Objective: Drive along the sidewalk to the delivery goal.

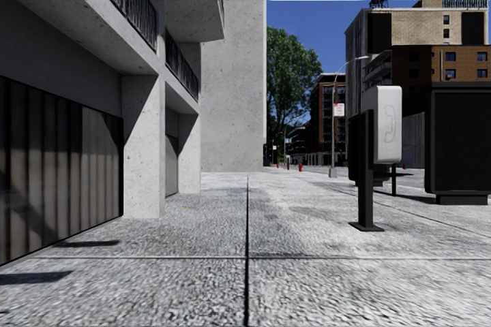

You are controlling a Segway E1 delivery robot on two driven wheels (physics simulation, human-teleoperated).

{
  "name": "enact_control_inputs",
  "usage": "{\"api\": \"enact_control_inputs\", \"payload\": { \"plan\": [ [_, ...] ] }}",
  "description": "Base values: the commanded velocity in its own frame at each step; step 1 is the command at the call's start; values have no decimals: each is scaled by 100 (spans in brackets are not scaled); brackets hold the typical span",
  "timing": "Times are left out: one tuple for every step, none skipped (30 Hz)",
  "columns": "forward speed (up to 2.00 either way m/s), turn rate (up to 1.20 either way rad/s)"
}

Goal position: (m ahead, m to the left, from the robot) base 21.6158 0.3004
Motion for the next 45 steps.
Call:
{"api": "enact_control_inputs", "payload": {
  "plan": [
    [200,-4],
    [200,-14],
    [200,-14],
    [200,-19],
    [200,-22],
    [200,-23],
    [200,-23],
    [200,-23],
    [200,-24],
    [200,-24],
    [200,-24],
    [200,-24],
    [200,-24],
    [200,-24],
    [200,-28],
    [200,-31],
    [200,-34],
    [200,-34],
    [200,-38],
    [200,-46],
    [200,-48],
    [200,-48],
    [200,-48],
    [200,-48],
    [200,-48],
    [200,-48],
    [200,-48],
    [200,-48],
    [200,-48],
    [200,-48],
    [200,-48],
    [200,-48],
    [200,-48],
    [200,-48],
    [200,-48],
    [200,-26],
    [200,-26],
    [200,-7],
    [200,0],
    [200,0],
    [200,0],
    [200,0],
    [200,0],
    [200,0],
    [200,0]
  ]
}}
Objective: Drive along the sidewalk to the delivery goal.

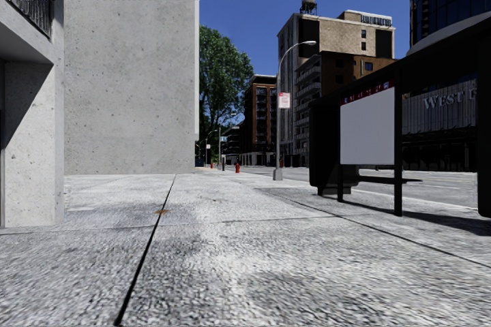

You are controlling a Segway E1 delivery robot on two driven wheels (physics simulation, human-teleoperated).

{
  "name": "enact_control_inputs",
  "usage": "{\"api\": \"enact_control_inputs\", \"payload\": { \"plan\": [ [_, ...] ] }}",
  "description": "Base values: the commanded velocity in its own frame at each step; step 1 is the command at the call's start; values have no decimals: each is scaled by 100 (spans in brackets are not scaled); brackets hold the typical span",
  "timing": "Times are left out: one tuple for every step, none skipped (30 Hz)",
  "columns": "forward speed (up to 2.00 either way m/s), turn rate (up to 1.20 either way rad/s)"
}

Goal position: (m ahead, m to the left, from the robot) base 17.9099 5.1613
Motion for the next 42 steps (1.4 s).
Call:
{"api": "enact_control_inputs", "payload": {
  "plan": [
    [200,0],
    [200,0],
    [200,0],
    [200,-2],
    [200,-3],
    [200,-3],
    [200,-3],
    [200,-3],
    [200,0],
    [200,0],
    [200,0],
    [200,0],
    [200,0],
    [200,0],
    [200,0],
    [200,0],
    [200,0],
    [200,0],
    [200,0],
    [200,0],
    [200,3],
    [200,3],
    [200,17],
    [200,30],
    [200,46],
    [200,46],
    [200,53],
    [200,55],
    [200,56],
    [200,56],
    [200,58],
    [200,60],
    [200,60],
    [200,65],
    [200,67],
    [200,68],
    [200,68],
    [200,69],
    [200,69],
    [200,63],
    [200,63],
    [200,36]
  ]
}}
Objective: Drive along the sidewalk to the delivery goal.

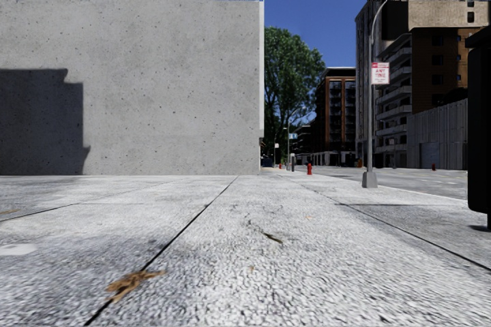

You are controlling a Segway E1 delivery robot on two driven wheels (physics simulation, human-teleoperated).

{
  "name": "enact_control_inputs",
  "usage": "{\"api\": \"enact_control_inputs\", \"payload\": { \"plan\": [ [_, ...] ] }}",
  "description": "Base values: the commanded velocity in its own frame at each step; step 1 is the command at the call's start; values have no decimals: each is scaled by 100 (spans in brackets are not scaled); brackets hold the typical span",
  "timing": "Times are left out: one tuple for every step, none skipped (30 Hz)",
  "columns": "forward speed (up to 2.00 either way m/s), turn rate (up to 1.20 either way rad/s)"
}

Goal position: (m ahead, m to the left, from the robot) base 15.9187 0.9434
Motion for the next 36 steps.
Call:
{"api": "enact_control_inputs", "payload": {
  "plan": [
    [200,0],
    [200,0],
    [200,0],
    [200,0],
    [200,0],
    [200,0],
    [200,0],
    [200,0],
    [200,0],
    [200,0],
    [200,0],
    [200,0],
    [200,0],
    [200,0],
    [200,0],
    [200,0],
    [200,0],
    [200,0],
    [200,0],
    [200,0],
    [200,0],
    [200,0],
    [200,0],
    [200,0],
    [200,0],
    [200,0],
    [200,0],
    [200,0],
    [200,0],
    [200,0],
    [200,0],
    [200,0],
    [200,0],
    [200,0],
    [200,0],
    [200,0]
  ]
}}
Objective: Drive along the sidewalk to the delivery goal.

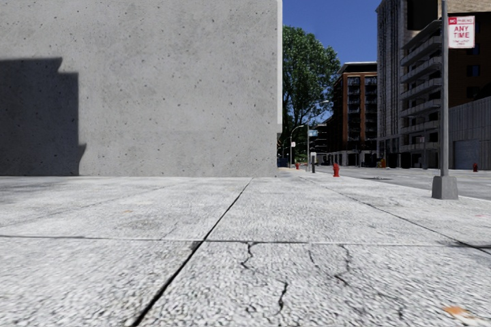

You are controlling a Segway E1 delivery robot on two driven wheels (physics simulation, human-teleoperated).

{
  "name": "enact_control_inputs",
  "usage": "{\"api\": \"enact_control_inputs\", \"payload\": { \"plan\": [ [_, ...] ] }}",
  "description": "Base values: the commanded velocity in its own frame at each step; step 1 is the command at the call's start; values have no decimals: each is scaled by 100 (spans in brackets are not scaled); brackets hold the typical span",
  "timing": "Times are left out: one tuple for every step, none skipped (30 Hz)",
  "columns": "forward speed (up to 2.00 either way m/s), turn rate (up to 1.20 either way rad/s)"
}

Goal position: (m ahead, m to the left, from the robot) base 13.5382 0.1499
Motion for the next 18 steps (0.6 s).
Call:
{"api": "enact_control_inputs", "payload": {
  "plan": [
    [200,0],
    [200,0],
    [200,0],
    [200,0],
    [200,0],
    [200,0],
    [200,11],
    [200,11],
    [200,27],
    [200,35],
    [200,37],
    [200,37],
    [200,36],
    [200,21],
    [200,9],
    [200,9],
    [200,4],
    [200,3]
  ]
}}
